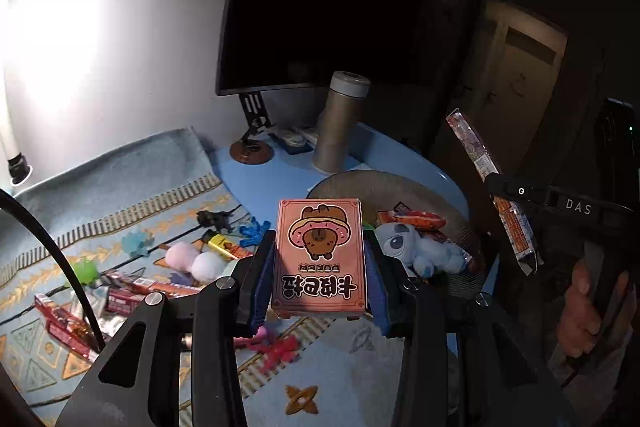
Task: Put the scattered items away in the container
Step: 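Carry the pink box and orange box to the amber bowl and release both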
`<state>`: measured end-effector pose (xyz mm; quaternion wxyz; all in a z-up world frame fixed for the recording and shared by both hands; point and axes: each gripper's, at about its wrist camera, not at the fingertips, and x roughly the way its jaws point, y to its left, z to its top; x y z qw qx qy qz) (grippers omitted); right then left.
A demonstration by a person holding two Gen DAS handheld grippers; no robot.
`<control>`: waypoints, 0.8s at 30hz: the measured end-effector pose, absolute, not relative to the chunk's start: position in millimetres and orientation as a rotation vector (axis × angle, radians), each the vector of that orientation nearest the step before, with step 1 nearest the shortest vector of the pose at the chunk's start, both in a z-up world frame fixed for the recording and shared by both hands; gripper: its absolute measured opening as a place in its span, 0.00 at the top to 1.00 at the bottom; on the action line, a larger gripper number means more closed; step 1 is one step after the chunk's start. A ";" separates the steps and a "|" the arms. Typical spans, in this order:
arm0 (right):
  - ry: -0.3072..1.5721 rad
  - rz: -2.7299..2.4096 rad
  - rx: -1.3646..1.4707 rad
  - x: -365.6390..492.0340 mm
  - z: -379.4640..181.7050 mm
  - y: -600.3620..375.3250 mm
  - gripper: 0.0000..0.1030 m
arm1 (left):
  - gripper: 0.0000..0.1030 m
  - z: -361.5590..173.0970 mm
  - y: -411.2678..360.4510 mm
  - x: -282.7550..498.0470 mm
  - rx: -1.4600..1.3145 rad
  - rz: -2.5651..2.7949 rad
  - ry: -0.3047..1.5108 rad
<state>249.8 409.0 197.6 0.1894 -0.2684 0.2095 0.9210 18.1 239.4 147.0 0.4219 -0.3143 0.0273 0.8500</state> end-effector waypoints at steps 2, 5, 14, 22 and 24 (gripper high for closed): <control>0.697 2.545 -0.762 247.7 192.6 433.7 0.83 | 0.64 143.4 265.3 12.9 -0.803 2.089 0.072; 0.776 2.494 -0.808 234.9 180.0 456.5 0.83 | 0.64 132.8 297.9 7.5 -0.836 2.058 0.096; 0.865 2.489 -0.929 180.7 142.4 470.5 0.83 | 0.47 100.5 342.9 -22.8 -0.912 1.984 0.059; 0.957 2.484 -0.938 179.8 128.4 481.7 0.81 | 0.43 91.4 322.8 -42.6 -1.009 1.915 -0.096; 0.951 2.500 -0.918 185.3 131.7 480.7 0.71 | 0.43 94.2 312.8 -40.5 -1.008 1.917 -0.120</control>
